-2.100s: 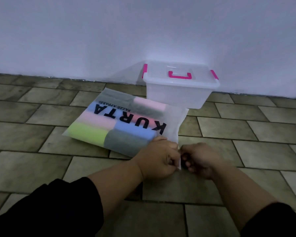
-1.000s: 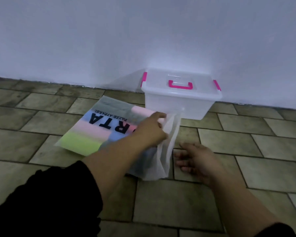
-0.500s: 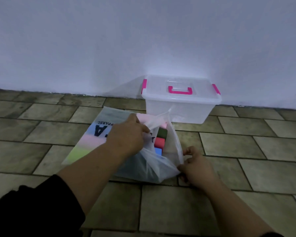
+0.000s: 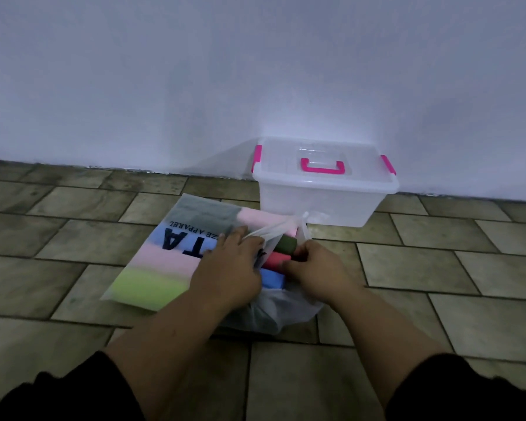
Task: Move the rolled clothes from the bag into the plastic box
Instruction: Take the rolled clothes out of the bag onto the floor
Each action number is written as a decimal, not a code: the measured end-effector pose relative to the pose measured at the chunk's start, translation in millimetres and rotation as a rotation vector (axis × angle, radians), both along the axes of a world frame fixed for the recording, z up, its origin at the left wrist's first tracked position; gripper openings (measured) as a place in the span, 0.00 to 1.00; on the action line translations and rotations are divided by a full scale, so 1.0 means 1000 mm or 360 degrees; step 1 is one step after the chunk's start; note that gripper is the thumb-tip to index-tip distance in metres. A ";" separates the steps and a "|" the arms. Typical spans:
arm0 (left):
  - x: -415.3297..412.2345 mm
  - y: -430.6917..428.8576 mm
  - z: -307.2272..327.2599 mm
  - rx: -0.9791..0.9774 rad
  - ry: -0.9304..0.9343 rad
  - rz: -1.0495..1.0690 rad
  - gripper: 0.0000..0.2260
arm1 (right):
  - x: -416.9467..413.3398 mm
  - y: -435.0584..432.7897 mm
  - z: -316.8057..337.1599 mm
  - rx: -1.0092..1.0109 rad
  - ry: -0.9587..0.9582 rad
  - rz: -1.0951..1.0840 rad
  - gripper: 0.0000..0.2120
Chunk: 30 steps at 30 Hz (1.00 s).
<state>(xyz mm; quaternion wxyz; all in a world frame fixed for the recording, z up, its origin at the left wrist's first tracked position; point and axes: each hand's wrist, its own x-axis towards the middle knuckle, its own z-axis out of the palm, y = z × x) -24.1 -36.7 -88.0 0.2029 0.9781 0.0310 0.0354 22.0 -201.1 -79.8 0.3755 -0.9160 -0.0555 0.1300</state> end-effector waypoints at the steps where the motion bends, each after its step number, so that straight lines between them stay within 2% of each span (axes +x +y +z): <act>1: -0.002 -0.001 -0.003 0.0008 -0.0051 0.0011 0.25 | 0.002 0.004 0.001 0.0049 0.0009 -0.0057 0.12; 4: -0.006 -0.003 -0.014 0.0064 -0.0144 0.0035 0.25 | 0.003 0.015 0.002 0.0131 0.0009 -0.0169 0.18; 7: -0.007 -0.005 -0.017 0.0011 -0.0146 0.0055 0.25 | -0.002 0.017 -0.003 0.0235 0.0027 -0.0271 0.18; 15: -0.010 -0.006 -0.014 -0.0031 -0.0167 0.0061 0.26 | -0.008 0.016 -0.005 0.0822 0.0173 -0.0232 0.10; 19: -0.011 -0.005 -0.015 -0.0030 -0.0177 0.0058 0.26 | -0.005 -0.005 0.002 0.0755 0.0150 -0.0304 0.08; 22: -0.011 -0.005 -0.016 -0.0003 -0.0199 0.0058 0.25 | 0.001 -0.050 0.007 0.0936 0.0232 -0.0341 0.08; 27: -0.010 -0.005 -0.018 0.0007 -0.0208 0.0059 0.25 | 0.012 -0.126 0.010 0.1573 0.0230 -0.0800 0.08; 28: -0.010 -0.005 -0.018 0.0008 -0.0209 0.0065 0.25 | 0.014 -0.127 0.007 0.1571 0.0151 -0.0910 0.09; 30: -0.009 -0.005 -0.018 0.0011 -0.0207 0.0073 0.24 | 0.014 -0.118 -0.003 0.1348 -0.0071 -0.1091 0.10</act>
